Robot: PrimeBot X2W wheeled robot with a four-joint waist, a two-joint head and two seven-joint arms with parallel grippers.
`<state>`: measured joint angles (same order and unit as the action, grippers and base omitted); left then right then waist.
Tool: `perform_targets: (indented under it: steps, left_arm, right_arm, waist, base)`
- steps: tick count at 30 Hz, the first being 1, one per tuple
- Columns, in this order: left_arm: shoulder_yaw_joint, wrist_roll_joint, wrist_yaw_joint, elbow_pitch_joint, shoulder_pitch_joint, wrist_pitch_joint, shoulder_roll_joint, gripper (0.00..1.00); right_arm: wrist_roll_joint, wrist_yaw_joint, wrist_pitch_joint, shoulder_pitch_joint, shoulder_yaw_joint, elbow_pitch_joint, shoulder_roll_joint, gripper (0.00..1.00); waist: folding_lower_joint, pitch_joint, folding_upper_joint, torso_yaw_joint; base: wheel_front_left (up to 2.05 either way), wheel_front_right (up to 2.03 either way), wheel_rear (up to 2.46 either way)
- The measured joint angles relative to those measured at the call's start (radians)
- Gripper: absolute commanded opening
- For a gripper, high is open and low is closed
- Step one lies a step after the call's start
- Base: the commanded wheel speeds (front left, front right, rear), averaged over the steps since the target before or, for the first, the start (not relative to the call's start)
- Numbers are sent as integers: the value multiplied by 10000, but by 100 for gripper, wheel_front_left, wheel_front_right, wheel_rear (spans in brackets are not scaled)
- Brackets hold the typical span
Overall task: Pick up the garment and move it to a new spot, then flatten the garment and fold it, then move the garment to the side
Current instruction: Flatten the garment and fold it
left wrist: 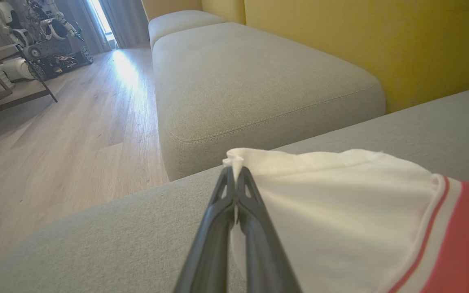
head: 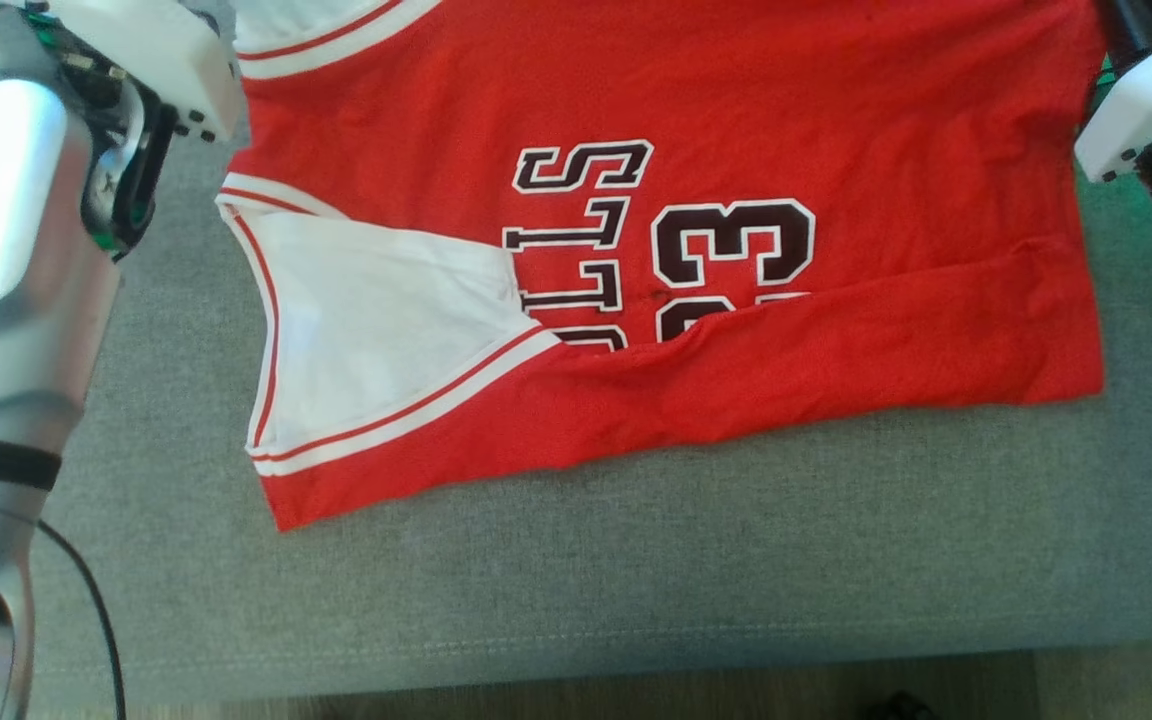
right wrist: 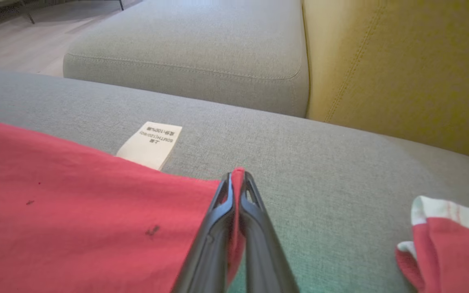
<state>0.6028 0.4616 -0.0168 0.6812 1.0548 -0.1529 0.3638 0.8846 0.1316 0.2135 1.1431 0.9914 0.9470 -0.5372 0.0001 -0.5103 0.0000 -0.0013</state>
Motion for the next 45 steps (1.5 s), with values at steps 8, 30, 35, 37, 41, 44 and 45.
perform_targets:
  steps: [8,30,35,37,41,44,45]
  left_arm:
    - [301,0,391,-8,-360,-263,92,0]
    - [696,337,148,-3714,-3416,384,1906,0]
    - [683,523,65,-4637,-3971,600,2290,0]
    - [709,550,69,-4938,-4234,648,2403,0]
    - [842,692,82,-5467,-4687,853,2715,0]
    - [955,788,144,-5814,-5004,1003,2959,0]
    - [974,842,180,-5912,-5107,1053,3018,0]
  right_arm:
    - [-2,0,347,-162,50,-130,-121,0]
    - [-1093,0,372,-2566,-1509,-1841,-782,0]
    - [-1407,0,372,-2702,-1810,-2173,-890,0]
    - [-1519,0,372,-2987,-1927,-2303,-976,0]
    - [-1559,0,372,-3583,-1969,-2598,-1080,0]
    - [-1542,0,372,-3843,-1825,-2803,-1189,0]
    - [-1524,0,372,-3917,-1728,-2880,-1292,0]
  waist:
    - [-1,457,0,30]
    - [-1,1804,0,272]
    - [-1,1920,0,423]
    - [-1,1972,0,470]
    - [-1,2069,0,524]
    - [-1,2138,0,564]
    - [-1,2160,0,573]
  base:
    - [0,0,0]
    - [0,0,0]
    - [0,0,0]
    - [0,0,0]
    - [0,0,0]
    - [0,0,0]
    - [0,0,0]
